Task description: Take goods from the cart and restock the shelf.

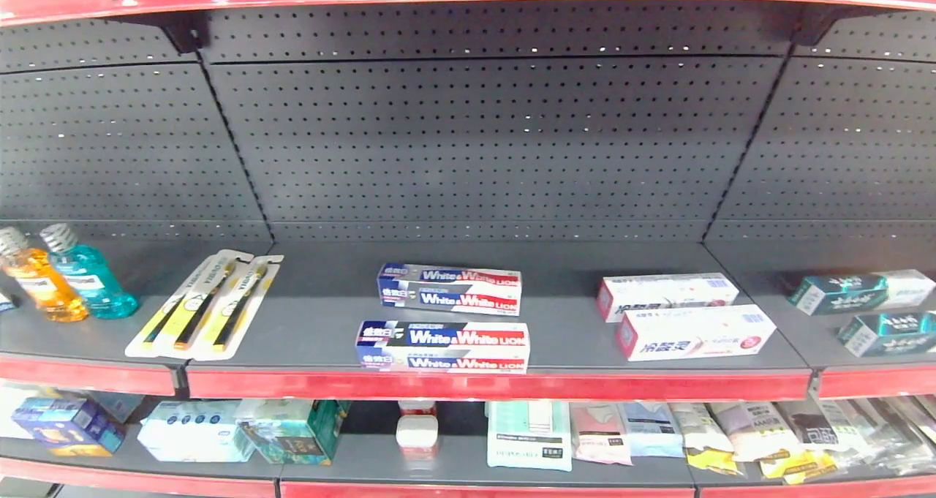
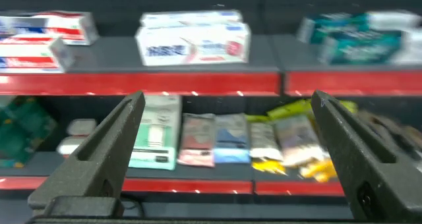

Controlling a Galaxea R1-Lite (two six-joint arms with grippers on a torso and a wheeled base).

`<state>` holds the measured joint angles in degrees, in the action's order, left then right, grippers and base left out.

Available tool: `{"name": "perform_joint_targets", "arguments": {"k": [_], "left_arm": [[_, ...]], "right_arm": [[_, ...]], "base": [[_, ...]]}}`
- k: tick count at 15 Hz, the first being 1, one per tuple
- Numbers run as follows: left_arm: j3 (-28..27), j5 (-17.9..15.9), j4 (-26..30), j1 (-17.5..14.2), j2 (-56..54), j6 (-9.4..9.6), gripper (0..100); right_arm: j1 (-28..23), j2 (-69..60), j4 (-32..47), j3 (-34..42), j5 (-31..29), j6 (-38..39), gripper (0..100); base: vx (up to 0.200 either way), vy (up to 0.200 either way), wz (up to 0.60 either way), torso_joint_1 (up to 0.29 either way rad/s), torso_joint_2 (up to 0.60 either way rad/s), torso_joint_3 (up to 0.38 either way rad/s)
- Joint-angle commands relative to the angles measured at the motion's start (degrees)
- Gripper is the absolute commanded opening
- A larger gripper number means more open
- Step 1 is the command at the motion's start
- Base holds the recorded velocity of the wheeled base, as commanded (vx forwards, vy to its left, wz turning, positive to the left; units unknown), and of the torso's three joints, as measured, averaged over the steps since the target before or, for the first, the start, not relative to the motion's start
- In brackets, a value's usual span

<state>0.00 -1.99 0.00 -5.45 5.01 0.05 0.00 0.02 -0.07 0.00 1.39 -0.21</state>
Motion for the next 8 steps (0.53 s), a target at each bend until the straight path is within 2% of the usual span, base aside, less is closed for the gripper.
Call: {"name": "perform_joint_targets", "arguments": {"k": [1,8], "left_arm": [[0.0,-0.03,0.0,0.0,0.26,0.04,100],[0.0,-0.03,0.0,0.0,0.26,-0.05,100]], "right_arm": [[0.0,-0.02,-0.01,0.0,0.02,0.03,100],[0.0,-0.02,-0.01,0.0,0.02,0.03,100]], "base": [[0.0,0.0,0.0,0.0,0.0,0.0],[0.0,0.0,0.0,0.0,0.0,0.0]]}}
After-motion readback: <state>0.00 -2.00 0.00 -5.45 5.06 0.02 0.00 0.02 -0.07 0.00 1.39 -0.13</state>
